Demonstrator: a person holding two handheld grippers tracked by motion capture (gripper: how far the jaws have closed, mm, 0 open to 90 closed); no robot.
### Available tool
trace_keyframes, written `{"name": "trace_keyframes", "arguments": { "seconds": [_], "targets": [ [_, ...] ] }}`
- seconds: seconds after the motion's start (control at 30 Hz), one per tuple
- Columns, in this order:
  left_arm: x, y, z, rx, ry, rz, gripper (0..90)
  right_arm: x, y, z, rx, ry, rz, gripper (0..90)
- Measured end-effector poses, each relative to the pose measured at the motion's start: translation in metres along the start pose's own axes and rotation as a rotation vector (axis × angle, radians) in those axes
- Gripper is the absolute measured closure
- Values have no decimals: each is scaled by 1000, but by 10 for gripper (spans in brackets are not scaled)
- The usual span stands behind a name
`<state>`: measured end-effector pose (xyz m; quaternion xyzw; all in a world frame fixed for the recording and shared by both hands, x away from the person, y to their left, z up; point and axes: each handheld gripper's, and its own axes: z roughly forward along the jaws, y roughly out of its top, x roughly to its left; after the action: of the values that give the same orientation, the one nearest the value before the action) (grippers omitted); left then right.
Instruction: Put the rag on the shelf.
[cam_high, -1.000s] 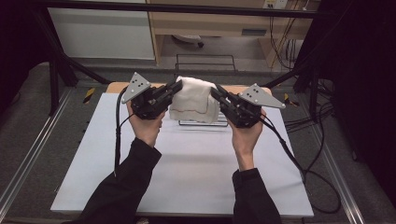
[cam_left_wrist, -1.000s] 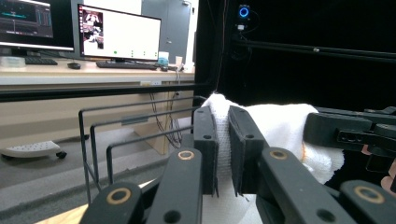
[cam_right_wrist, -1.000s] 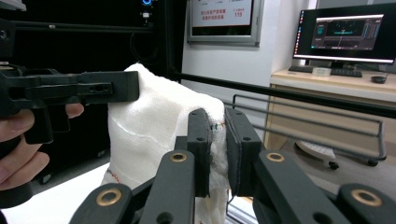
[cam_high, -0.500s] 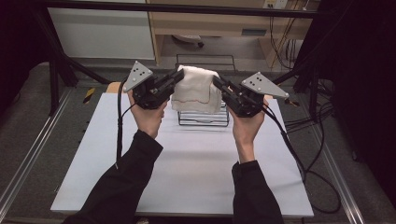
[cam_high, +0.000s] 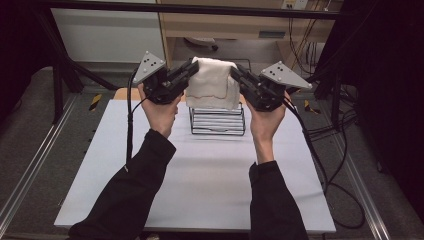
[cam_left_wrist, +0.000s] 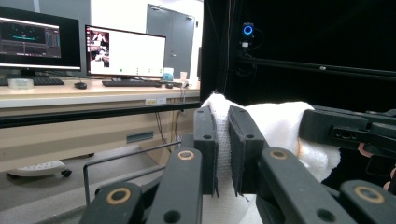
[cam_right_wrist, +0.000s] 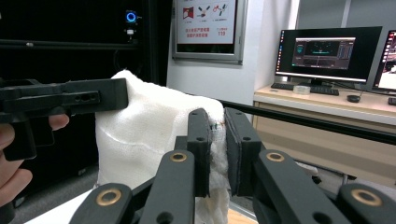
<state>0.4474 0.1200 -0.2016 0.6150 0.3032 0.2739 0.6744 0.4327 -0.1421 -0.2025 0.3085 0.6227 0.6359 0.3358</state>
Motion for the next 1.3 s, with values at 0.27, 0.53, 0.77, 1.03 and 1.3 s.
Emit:
{"name": "trace_keyframes", "arguments": {
  "seconds": [0.27, 0.53, 0.77, 1.03, 1.3],
  "targets": [
    [3, 13, 11, -15, 11, 3, 823, -6, 12, 8, -13, -12, 3, 815],
    [8, 22, 21, -19, 20, 0, 822, -15, 21, 18, -19, -23, 10, 815],
    [13, 28, 28, -29, 22, -8, 822, -19, 30, 25, -24, -25, -4, 815],
    [20, 35, 36, -26, 39, 11, 822, -25, 36, 38, -19, -35, -3, 815],
    [31, 40, 48, -31, 37, 18, 822, -33, 40, 51, -26, -38, 9, 815]
  ]
}}
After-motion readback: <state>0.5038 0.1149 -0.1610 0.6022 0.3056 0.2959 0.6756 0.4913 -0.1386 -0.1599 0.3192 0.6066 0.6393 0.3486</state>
